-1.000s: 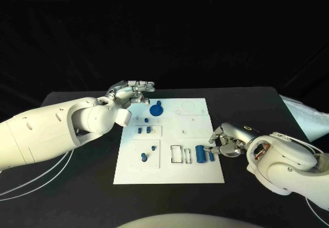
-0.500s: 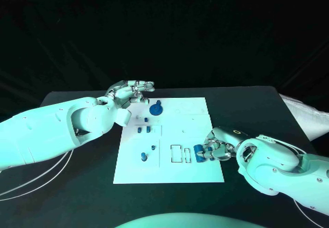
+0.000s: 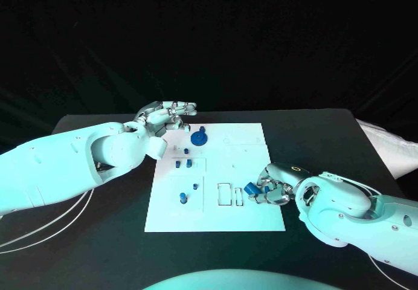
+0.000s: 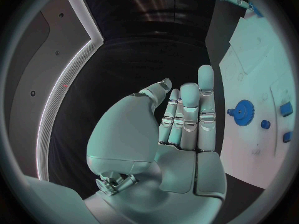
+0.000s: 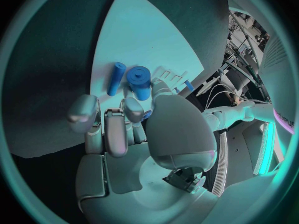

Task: Assemble the parts on the task board

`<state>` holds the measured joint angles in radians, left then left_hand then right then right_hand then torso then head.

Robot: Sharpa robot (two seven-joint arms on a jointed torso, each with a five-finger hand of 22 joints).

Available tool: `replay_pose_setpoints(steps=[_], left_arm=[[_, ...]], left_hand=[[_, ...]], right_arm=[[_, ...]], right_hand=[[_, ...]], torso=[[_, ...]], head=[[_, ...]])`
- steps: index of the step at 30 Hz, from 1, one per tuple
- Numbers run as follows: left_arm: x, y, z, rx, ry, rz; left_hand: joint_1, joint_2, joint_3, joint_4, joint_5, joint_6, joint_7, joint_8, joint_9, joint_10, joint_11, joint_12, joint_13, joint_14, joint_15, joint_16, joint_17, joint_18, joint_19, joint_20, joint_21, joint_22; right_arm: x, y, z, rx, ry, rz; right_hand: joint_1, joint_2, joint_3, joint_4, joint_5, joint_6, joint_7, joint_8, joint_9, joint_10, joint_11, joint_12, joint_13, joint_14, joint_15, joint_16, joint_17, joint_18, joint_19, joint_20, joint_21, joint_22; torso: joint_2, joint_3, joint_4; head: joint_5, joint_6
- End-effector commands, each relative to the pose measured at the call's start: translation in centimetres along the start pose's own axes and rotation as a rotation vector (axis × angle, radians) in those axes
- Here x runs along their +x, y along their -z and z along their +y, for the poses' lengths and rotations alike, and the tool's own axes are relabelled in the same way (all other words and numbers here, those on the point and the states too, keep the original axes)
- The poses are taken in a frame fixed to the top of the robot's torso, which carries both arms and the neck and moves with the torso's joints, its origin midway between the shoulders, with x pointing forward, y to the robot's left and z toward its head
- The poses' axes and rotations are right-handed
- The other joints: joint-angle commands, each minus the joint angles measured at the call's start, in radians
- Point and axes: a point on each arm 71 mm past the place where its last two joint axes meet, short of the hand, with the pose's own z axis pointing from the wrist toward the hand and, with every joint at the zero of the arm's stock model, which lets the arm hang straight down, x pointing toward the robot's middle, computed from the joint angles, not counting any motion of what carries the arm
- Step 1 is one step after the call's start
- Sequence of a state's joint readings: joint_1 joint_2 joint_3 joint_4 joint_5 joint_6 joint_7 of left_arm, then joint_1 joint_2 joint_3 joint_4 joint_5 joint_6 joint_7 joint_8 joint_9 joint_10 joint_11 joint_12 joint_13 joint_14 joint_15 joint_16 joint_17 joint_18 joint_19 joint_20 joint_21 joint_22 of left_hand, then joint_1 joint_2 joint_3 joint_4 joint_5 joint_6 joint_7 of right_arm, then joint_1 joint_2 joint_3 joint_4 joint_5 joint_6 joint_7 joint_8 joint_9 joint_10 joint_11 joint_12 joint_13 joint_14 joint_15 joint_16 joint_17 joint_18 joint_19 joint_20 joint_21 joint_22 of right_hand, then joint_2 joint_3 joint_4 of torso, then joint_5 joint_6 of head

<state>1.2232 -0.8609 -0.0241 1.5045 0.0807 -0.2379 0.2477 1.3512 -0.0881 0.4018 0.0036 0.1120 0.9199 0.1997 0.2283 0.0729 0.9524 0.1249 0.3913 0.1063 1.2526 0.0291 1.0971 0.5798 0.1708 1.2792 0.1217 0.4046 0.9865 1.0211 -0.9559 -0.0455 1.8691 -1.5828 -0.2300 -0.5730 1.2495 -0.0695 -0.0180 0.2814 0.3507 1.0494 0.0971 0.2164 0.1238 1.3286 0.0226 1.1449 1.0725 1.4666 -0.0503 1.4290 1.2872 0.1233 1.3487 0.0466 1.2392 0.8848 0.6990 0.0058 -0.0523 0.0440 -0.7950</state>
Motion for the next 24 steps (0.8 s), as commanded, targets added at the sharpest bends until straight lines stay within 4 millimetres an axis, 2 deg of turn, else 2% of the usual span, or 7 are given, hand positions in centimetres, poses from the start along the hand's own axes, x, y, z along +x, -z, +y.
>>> replay_pose_setpoints(steps=[1,4,8,12,15,19,24], left_arm=[[0.2,0.0,0.0,0.003,0.004,0.020],[0.2,0.0,0.0,0.002,0.004,0.019],[0.1,0.1,0.0,0.001,0.004,0.019],[0.1,0.1,0.0,0.001,0.003,0.018],[0.1,0.1,0.0,0.000,0.004,0.019],[0.1,0.0,0.1,-0.002,0.003,0.018],[0.3,-0.1,0.1,-0.003,0.004,0.025]], left_hand=[[0.009,0.000,0.001,-0.007,0.001,-0.004,0.000,0.007,0.001,-0.005,-0.001,0.006,-0.002,-0.006,0.002,0.003,0.000,0.010,-0.001,0.004,-0.003,-0.001],[0.009,0.000,0.001,-0.007,0.001,-0.004,0.000,0.007,0.001,-0.005,-0.001,0.006,-0.002,-0.006,0.002,0.003,0.000,0.010,-0.001,0.004,-0.003,-0.001],[0.009,0.000,0.001,-0.007,0.001,-0.004,0.000,0.007,0.001,-0.005,-0.001,0.006,-0.002,-0.006,0.002,0.003,0.000,0.010,-0.001,0.004,-0.003,-0.001],[0.008,0.000,0.001,-0.007,0.001,-0.005,0.000,0.008,0.001,-0.006,-0.001,0.006,-0.002,-0.006,0.002,0.003,-0.002,0.010,-0.001,0.004,-0.003,-0.001],[0.008,0.000,0.001,-0.007,0.001,-0.005,0.000,0.008,0.001,-0.006,-0.001,0.006,-0.002,-0.006,0.002,0.003,-0.002,0.010,-0.001,0.004,-0.003,-0.001],[0.008,0.000,0.001,-0.007,0.001,-0.005,0.000,0.008,0.001,-0.006,-0.001,0.006,-0.002,-0.006,0.002,0.003,-0.002,0.010,-0.001,0.004,-0.003,-0.001],[0.008,0.000,0.001,-0.007,0.001,-0.005,0.000,0.008,0.001,-0.006,-0.001,0.006,-0.002,-0.006,0.002,0.003,-0.002,0.010,-0.001,0.004,-0.003,-0.001]], right_arm=[[0.5,0.0,-0.2,0.014,0.033,0.023],[0.4,-0.1,-0.3,0.017,0.020,0.012],[-0.2,0.5,-0.2,0.017,-0.043,-0.048],[-1.4,1.0,0.1,0.000,-0.104,-0.114],[-2.2,1.3,0.6,-0.015,-0.135,-0.132],[-2.7,1.1,1.8,-0.033,-0.162,-0.098],[-2.3,0.3,3.2,-0.048,-0.173,-0.007]], right_hand=[[0.014,0.015,-0.007,-0.001,0.007,0.012,-0.004,0.009,0.004,0.002,-0.011,0.004,0.005,0.059,-0.010,0.006,0.007,-0.007,0.008,0.001,0.008,0.006],[0.024,0.028,-0.008,-0.001,0.013,0.022,-0.007,0.018,0.009,0.006,-0.014,0.006,0.012,0.060,-0.012,0.010,0.015,-0.008,0.010,-0.001,0.013,0.014],[0.042,0.050,-0.007,-0.003,0.001,0.034,-0.013,0.030,0.020,0.007,-0.019,-0.001,0.012,0.061,-0.016,0.016,0.027,-0.009,0.012,-0.006,0.018,0.022],[0.036,0.058,-0.016,0.004,-0.004,0.043,-0.017,0.039,0.027,0.009,-0.022,-0.005,0.013,0.062,-0.019,0.019,0.033,-0.009,0.012,-0.009,0.019,0.024],[0.035,0.060,-0.018,0.004,-0.002,0.045,-0.019,0.041,0.029,0.011,-0.023,-0.004,0.016,0.063,-0.020,0.021,0.038,-0.009,0.013,-0.010,0.020,0.026],[0.035,0.061,-0.022,0.004,-0.004,0.044,-0.019,0.042,0.032,0.013,-0.024,-0.004,0.017,0.063,-0.021,0.022,0.040,-0.010,0.013,-0.011,0.021,0.027],[0.020,0.078,-0.032,0.008,-0.005,0.044,-0.020,0.047,0.038,0.019,-0.025,-0.001,0.026,0.064,-0.022,0.025,0.045,-0.011,0.015,-0.012,0.024,0.032]], torso=[[0.000,-0.0001,-0.0009],[-0.001,-0.0007,-0.0018],[0.000,0.0017,-0.0022],[-0.001,-0.0001,-0.0021],[-0.001,0.0002,-0.0021],[0.000,0.0013,-0.0023],[-0.001,-0.0001,-0.0019]], head=[[0.003,-0.002],[0.003,-0.001],[0.006,-0.003],[0.003,0.000],[0.005,0.002],[0.004,0.000],[0.005,0.000]])
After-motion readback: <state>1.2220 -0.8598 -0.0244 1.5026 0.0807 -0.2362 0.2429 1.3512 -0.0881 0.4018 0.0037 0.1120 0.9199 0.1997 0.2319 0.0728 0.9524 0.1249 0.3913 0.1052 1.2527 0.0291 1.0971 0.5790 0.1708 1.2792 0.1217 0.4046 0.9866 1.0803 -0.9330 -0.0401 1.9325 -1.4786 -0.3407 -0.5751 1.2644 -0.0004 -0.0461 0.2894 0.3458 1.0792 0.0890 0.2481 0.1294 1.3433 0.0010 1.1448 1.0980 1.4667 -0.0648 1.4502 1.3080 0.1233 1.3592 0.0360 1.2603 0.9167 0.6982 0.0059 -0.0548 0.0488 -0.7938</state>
